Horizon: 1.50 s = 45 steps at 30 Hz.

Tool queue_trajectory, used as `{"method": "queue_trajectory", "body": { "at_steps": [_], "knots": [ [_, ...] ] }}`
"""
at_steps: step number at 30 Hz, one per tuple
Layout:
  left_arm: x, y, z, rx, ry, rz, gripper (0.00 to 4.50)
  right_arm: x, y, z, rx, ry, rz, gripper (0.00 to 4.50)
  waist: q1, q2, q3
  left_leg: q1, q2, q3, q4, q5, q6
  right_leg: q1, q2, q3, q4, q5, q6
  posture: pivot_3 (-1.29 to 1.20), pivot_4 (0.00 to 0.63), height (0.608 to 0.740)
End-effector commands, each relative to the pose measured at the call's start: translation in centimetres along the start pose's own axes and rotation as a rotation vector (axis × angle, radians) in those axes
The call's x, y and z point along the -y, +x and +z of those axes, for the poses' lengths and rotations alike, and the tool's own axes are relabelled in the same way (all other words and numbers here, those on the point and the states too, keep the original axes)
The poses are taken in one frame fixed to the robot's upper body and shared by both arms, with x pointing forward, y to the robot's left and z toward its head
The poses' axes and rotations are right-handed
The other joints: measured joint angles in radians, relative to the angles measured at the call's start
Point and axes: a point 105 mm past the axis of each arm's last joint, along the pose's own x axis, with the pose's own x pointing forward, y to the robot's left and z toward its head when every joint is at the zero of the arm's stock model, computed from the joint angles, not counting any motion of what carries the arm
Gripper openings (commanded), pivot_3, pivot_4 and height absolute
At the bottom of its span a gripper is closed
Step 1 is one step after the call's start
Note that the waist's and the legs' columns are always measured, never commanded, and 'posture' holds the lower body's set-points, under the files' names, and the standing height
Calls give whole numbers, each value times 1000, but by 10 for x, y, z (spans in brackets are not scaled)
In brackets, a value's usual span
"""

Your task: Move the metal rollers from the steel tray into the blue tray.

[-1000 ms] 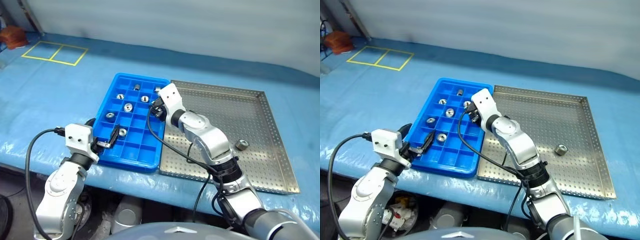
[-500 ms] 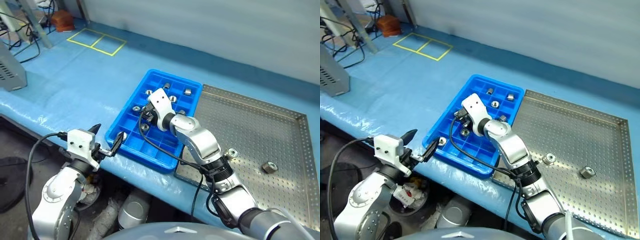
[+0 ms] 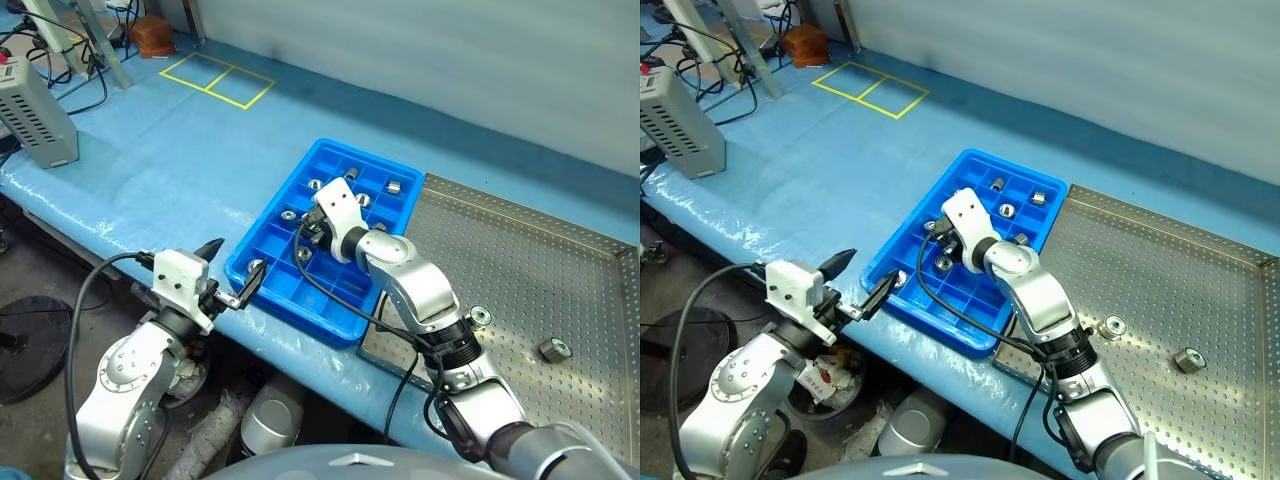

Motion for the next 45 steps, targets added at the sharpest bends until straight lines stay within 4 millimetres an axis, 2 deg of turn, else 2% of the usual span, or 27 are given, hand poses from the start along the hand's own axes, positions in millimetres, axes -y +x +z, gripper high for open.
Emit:
{"method": "queue_trajectory", "body": {
  "at_steps": [1,13,20,23,28,30,33,36,40,45],
  "knots": [
    [5,2,6,26,-2,-33,4500,5,-8,11,46,-5,-29,1714,-1,0,0,0,0,0,0,0,0,0,0,0,0,0,0,511,150,740],
    [5,3,4,21,2,-43,4500,18,-15,-4,1,8,-79,1714,-6,0,0,0,0,0,0,0,0,1,0,0,0,0,0,507,150,740],
    [4,4,3,21,5,-45,4500,24,-18,-23,-59,21,-112,1714,-6,0,0,0,0,-1,1,0,0,1,0,-1,0,0,0,505,150,740],
    [4,5,3,21,6,-48,4500,24,-19,-27,-67,34,-114,2681,-6,0,0,0,0,-1,1,0,0,1,0,-1,0,0,0,502,150,740],
    [4,6,3,22,6,-54,4500,23,-21,-19,-41,41,-111,4306,-11,0,0,0,0,-1,1,0,-1,2,0,-1,1,0,0,484,150,740],
    [5,7,2,23,5,-62,4500,24,-22,-12,-13,42,-115,4463,-15,0,0,0,0,-1,1,0,-1,1,0,-1,1,0,0,484,150,740],
    [6,8,3,27,7,-84,4500,30,-36,5,53,57,-134,4463,-20,0,0,-1,0,-1,1,0,-1,1,0,-1,1,0,0,455,150,740],
    [9,9,2,29,9,-122,4500,49,-54,9,77,82,-237,4463,-27,0,-1,0,0,-1,1,0,-1,2,0,-1,0,0,0,416,150,740],
    [17,16,-5,6,36,-214,4500,80,-87,-5,58,120,-434,4463,-42,1,-2,0,0,-2,2,0,0,2,0,-2,0,0,0,335,150,740],
    [30,32,-6,13,26,-312,4500,97,-118,-22,31,176,-619,4463,-114,4,-4,0,0,-1,3,0,0,3,0,-1,1,0,0,272,150,740]
  ]
}}
